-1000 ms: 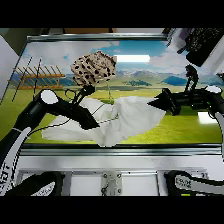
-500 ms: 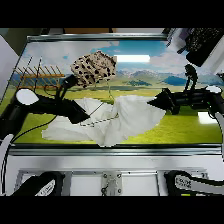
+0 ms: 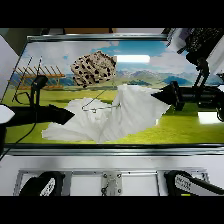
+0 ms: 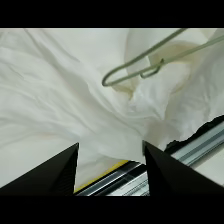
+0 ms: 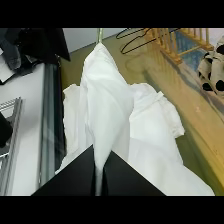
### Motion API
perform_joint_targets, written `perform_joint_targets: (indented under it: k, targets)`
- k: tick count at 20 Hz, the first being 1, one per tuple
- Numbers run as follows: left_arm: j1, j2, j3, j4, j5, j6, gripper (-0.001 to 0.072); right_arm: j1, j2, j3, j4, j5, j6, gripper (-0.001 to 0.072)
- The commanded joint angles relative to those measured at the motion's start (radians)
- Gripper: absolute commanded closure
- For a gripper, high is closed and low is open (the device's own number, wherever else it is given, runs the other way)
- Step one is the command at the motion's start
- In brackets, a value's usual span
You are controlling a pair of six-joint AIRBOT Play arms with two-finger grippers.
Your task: Fold the clothes and pants, and hang the long-sleeved shirts on hangers.
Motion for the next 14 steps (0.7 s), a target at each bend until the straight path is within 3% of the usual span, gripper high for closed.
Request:
perform_joint_targets:
  k: [1, 3, 6, 10, 14]
  targets:
    - [-0.148, 0.075, -0.129, 0.025, 0.144, -0.227, 0.0295, -0.004, 0.026, 0.001, 0.006, -0.039, 0.014, 0.0707]
    - [-0.29, 0.077, -0.151, 0.03, 0.262, -0.327, 0.0399, -0.004, 0.026, 0.001, 0.006, -0.056, 0.014, 0.0708]
    - [-0.505, 0.013, -0.118, 0.141, 0.383, -0.531, 0.0399, -0.004, 0.026, 0.001, 0.006, -0.058, 0.014, 0.0707]
    - [-0.759, -0.171, 0.044, 0.443, 0.391, -0.812, 0.0395, -0.004, 0.026, 0.001, 0.006, -0.058, 0.014, 0.0707]
    - [-0.87, -0.324, 0.185, 0.496, 0.384, -0.971, 0.0395, -0.004, 0.026, 0.001, 0.006, -0.057, 0.014, 0.0706]
